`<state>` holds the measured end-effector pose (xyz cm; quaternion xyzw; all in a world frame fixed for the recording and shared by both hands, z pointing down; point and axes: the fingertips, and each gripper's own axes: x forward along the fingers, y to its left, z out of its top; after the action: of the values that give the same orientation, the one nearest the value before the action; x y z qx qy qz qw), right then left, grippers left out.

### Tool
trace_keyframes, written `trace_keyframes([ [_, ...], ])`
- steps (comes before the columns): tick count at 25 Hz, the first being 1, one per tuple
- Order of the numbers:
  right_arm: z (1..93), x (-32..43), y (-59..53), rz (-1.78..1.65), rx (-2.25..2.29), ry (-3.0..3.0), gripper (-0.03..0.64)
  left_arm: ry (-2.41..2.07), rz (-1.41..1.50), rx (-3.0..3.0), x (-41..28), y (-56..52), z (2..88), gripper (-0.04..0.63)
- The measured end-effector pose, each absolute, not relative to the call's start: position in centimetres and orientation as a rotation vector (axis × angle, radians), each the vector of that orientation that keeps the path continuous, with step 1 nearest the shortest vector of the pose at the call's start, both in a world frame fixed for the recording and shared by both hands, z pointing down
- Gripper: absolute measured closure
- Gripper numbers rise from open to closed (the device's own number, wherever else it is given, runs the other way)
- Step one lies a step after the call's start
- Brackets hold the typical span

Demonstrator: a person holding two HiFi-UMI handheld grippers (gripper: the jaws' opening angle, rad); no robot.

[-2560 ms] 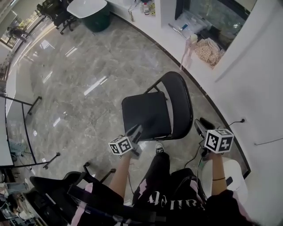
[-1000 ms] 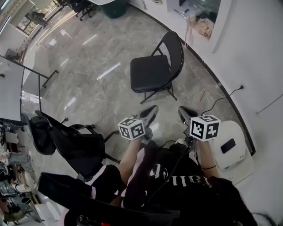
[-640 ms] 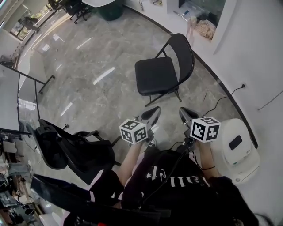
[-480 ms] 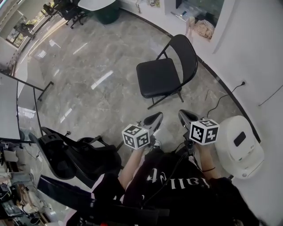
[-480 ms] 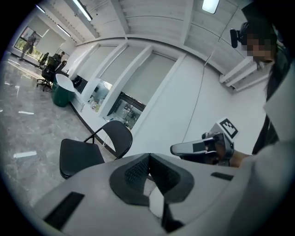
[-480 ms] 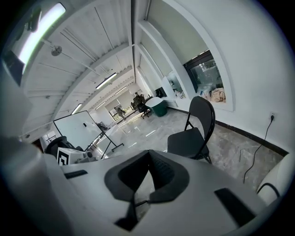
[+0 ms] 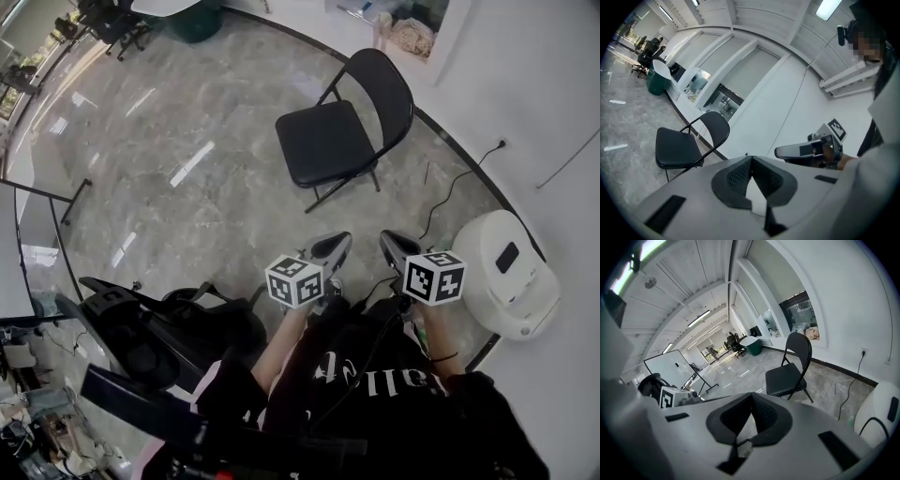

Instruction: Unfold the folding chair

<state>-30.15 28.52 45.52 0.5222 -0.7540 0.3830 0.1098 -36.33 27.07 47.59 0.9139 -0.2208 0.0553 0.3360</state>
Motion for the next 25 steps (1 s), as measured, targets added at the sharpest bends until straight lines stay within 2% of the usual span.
trace_keyframes([
  [13,44.4,-26.4,34.9,1.071,1.488,-2.253,0.601,-0.591,0.065,2.423,-31.0,33.0,43.6,0.591],
  [25,44.3,-22.6,42.5,1.057,1.408,-2.332,0.601,-0.701,0.076,2.395,-27.2,41.7,43.7,0.592],
])
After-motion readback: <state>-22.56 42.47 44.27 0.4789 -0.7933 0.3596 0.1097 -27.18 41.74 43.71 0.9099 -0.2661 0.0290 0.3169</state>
